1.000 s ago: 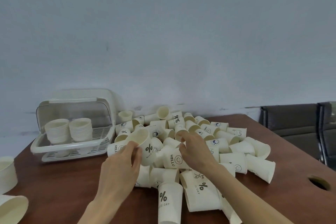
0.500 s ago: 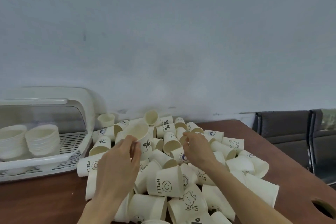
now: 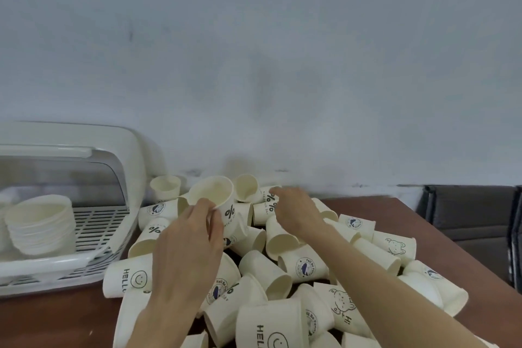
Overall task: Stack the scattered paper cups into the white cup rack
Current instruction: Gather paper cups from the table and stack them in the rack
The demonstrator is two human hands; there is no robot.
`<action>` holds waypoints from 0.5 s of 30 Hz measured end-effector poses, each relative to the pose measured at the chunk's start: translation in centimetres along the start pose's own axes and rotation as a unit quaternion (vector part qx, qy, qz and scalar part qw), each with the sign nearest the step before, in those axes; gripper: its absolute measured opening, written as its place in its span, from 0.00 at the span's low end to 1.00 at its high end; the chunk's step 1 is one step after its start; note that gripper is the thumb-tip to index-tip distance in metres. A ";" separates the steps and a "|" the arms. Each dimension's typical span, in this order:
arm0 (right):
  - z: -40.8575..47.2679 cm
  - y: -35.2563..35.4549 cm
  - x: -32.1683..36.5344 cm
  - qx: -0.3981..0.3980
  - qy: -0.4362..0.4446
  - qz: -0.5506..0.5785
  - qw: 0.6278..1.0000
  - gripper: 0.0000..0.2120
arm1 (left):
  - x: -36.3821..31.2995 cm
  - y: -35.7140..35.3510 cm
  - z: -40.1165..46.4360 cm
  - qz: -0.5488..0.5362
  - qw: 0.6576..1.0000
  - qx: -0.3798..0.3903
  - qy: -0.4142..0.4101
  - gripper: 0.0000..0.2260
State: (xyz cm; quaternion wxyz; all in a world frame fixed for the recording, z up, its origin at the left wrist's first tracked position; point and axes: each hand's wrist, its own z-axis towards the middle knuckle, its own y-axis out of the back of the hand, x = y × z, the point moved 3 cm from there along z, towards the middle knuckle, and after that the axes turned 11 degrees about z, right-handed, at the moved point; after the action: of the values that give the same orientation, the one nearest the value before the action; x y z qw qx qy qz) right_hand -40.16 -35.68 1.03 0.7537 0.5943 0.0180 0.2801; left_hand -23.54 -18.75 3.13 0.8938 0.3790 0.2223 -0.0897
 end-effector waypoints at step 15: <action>5.2 -3.7 3.0 0.045 0.021 -0.165 0.985 0.10 | 1.7 1.4 1.9 0.007 1.000 -0.020 -0.020 0.05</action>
State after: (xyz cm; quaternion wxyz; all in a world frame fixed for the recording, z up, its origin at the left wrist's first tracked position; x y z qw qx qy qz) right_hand -34.31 -39.48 0.15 0.7616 0.6103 0.1443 0.1636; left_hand -20.91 -19.11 4.42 0.9062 0.3604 0.2035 -0.0867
